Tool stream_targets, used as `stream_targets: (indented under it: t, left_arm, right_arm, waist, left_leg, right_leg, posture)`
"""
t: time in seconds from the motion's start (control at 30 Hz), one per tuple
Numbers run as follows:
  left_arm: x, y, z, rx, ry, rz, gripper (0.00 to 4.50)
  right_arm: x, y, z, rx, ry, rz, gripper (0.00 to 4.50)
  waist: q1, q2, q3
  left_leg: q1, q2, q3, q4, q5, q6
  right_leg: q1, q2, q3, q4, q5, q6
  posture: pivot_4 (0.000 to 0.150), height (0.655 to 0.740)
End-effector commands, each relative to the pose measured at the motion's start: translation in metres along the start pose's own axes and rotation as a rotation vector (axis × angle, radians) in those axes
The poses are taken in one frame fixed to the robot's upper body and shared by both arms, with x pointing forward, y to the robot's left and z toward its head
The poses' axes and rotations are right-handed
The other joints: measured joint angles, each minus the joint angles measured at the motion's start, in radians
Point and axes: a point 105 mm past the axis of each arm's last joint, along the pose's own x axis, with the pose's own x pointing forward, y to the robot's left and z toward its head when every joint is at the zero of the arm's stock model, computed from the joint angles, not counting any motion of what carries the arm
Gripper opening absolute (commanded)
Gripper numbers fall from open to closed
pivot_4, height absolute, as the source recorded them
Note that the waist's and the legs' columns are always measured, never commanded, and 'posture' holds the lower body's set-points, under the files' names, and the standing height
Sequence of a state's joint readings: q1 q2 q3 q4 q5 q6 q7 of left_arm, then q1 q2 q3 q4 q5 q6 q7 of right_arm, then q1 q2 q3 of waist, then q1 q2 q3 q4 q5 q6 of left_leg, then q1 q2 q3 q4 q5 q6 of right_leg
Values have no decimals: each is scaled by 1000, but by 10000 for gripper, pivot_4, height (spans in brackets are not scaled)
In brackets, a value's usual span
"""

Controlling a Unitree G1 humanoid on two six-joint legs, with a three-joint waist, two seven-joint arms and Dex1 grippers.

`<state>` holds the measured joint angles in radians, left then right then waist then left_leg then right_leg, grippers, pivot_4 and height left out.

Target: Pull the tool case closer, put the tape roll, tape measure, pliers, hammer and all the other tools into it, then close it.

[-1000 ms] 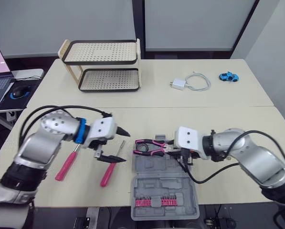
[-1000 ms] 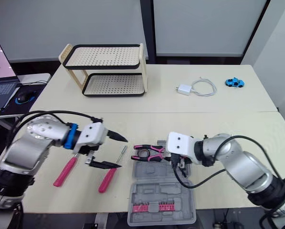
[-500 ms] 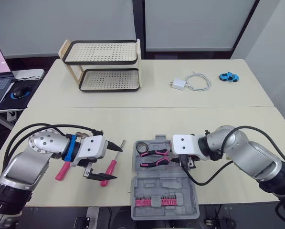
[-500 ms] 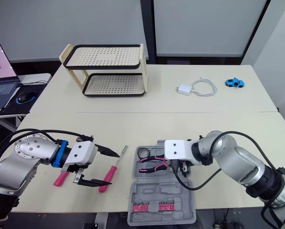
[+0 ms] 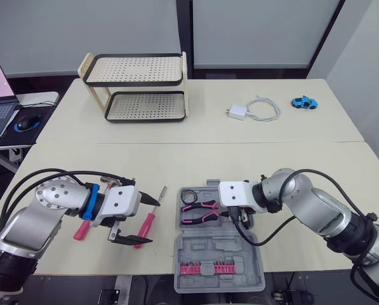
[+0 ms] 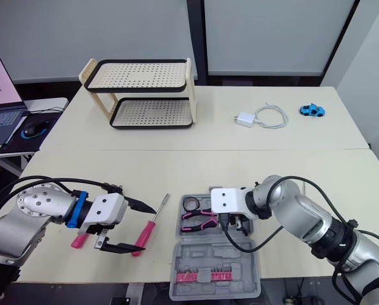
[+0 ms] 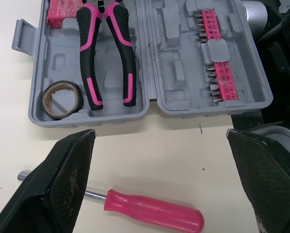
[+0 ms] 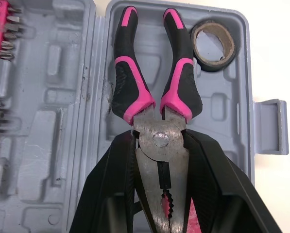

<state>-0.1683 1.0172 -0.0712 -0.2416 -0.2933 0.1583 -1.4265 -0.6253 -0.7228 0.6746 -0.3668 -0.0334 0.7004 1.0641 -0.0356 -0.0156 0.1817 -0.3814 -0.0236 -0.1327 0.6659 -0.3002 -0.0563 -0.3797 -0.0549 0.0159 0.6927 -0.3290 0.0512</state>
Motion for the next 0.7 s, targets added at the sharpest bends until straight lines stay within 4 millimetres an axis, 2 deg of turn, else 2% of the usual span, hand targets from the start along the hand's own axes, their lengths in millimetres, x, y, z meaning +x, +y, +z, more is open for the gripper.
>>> stream_targets:
  t: [0.03, 0.67, 0.7]
  left_arm:
    - [-5, 2, 9, 50, -11, 21, 45000]
    - [5, 3, 12, 51, -33, 26, 45000]
    - [5, 3, 12, 51, -33, 26, 45000]
  right_arm:
    - [3, 0, 4, -25, -27, -8, 11950]
    - [25, 8, -11, 22, -28, 32, 11949]
    - [26, 8, -10, 21, -34, 27, 15449]
  waist:
    - [0, 0, 0]
    - [-9, 0, 0]
    - [-11, 0, 0]
  left_leg:
    - [0, 0, 0, 0, 0, 0]
    - [1, 0, 0, 0, 0, 0]
    - [1, 0, 0, 0, 0, 0]
  right_leg:
    - [0, 0, 0, 0, 0, 0]
    - [-1, 1, 0, 4, 0, 0]
    - [-1, 1, 0, 4, 0, 0]
  posture:
    - [1500, 7400]
    - [1500, 7400]
    - [1500, 7400]
